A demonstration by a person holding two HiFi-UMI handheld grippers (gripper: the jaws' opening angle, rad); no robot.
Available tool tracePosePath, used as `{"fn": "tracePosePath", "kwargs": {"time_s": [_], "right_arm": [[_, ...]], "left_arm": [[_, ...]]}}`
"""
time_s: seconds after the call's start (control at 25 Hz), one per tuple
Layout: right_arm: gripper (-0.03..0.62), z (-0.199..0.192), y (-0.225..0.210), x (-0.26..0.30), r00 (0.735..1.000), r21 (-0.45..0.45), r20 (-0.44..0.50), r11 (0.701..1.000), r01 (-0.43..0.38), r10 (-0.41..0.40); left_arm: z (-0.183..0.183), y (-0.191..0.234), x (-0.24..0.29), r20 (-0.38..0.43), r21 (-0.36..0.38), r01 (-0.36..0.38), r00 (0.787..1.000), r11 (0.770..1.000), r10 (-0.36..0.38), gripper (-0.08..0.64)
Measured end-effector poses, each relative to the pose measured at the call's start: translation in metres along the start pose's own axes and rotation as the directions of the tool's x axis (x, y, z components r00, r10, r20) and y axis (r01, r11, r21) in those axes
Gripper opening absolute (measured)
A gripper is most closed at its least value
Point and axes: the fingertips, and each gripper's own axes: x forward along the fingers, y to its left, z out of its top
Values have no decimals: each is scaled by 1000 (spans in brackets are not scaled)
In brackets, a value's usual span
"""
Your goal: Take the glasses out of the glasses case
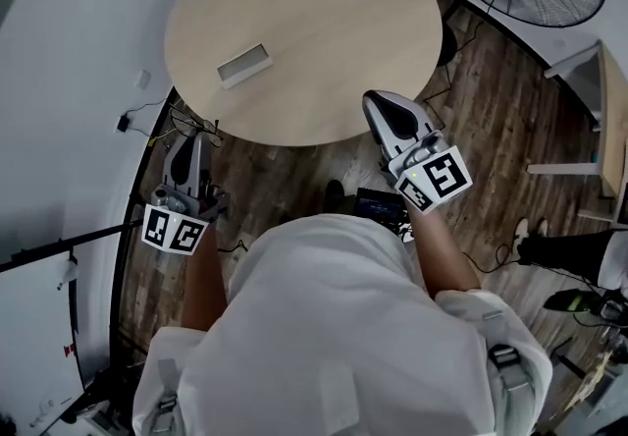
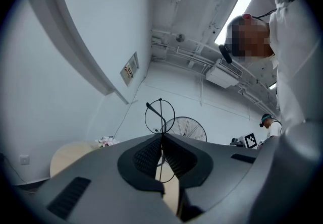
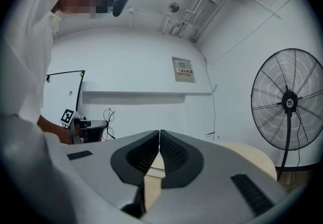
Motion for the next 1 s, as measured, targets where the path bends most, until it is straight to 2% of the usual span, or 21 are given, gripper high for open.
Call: {"fn": "tracePosePath", "kwargs": {"time_s": [0.2,0.4,0.6,0.8,1.0], "right_arm": [[25,-6,33,-1,999,-5,-25,999,44,-44],[25,-18,85,5,997,5,-53,999,53,-52],[25,-35,123,-1,992,-1,-102,997,73,-73],[25,-46,140,-18,984,-12,-147,995,104,-105],[25,-34,148,-25,990,-26,-133,999,47,-50]], "left_arm": [[1,2,-28,-30,-15,67,997,998,-67,26],[-5,12,-71,-60,-27,100,993,995,-102,26],[-29,14,-102,-94,-62,138,985,988,-144,26],[-56,10,-117,-102,-123,170,978,978,-183,26],[-55,0,-116,-93,-151,181,976,972,-196,26]]}}
